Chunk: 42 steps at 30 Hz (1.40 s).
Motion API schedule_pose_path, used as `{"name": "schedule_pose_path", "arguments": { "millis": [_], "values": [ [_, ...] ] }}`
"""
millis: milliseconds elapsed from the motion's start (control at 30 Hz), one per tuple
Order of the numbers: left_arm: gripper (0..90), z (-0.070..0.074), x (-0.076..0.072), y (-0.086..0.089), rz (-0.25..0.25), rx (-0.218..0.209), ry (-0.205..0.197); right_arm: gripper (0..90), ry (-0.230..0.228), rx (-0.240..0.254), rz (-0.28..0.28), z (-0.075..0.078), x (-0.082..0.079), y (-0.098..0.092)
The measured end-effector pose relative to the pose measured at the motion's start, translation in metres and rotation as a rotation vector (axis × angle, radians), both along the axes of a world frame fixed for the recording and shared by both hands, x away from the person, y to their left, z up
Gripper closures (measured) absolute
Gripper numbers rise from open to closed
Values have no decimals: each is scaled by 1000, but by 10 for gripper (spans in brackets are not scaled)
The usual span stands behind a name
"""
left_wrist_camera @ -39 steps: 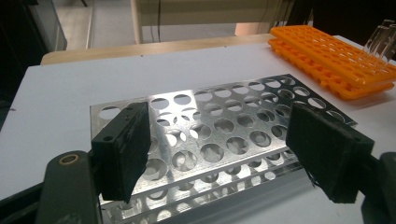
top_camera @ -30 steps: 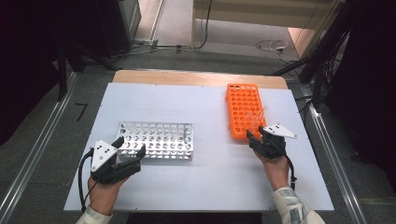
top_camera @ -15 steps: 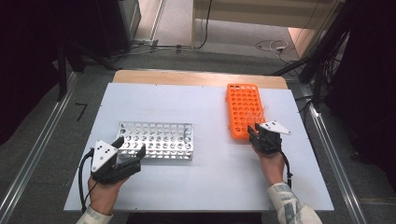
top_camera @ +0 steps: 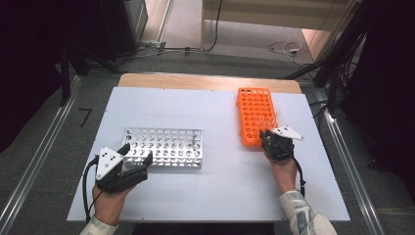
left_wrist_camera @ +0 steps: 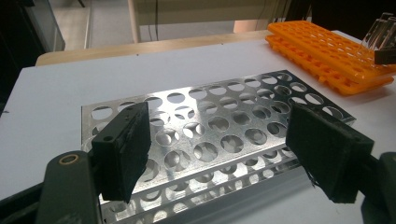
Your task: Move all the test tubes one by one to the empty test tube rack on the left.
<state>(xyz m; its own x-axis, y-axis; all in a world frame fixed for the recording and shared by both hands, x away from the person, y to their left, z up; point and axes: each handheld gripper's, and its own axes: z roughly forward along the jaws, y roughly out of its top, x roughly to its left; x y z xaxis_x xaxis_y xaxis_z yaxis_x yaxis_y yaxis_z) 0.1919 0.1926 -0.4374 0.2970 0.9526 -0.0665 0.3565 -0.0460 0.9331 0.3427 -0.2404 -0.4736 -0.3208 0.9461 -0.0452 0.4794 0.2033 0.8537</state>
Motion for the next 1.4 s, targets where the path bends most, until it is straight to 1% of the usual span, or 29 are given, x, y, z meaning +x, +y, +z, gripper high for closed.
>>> {"name": "schedule_pose_path", "arguments": {
  "millis": [200,367,467,567,700,800,900,1000,1133,1400],
  "values": [
    [219,0,0,1,3,1,2,731,-24,11,1,6,-3,-1],
    [219,-1,0,1,2,0,5,735,-55,17,6,14,-7,-2],
    [220,-1,0,2,4,-1,6,736,-68,31,9,20,-10,-3],
    [219,-1,1,2,3,-4,7,736,-71,42,9,25,-13,-2],
    [217,-2,1,3,5,-11,11,736,-79,48,23,31,-18,-2],
    [217,-2,2,4,7,-15,15,737,-88,43,33,35,-23,-2],
    [216,-2,2,4,8,-19,18,738,-86,48,53,38,-30,-2],
    [216,-2,1,4,6,-19,18,737,-85,48,87,41,-36,-1],
    [216,-2,1,3,3,-19,19,738,-67,44,132,41,-44,4],
    [217,-3,0,-1,-13,-15,23,738,-26,61,231,41,-59,23]
  ]
}}
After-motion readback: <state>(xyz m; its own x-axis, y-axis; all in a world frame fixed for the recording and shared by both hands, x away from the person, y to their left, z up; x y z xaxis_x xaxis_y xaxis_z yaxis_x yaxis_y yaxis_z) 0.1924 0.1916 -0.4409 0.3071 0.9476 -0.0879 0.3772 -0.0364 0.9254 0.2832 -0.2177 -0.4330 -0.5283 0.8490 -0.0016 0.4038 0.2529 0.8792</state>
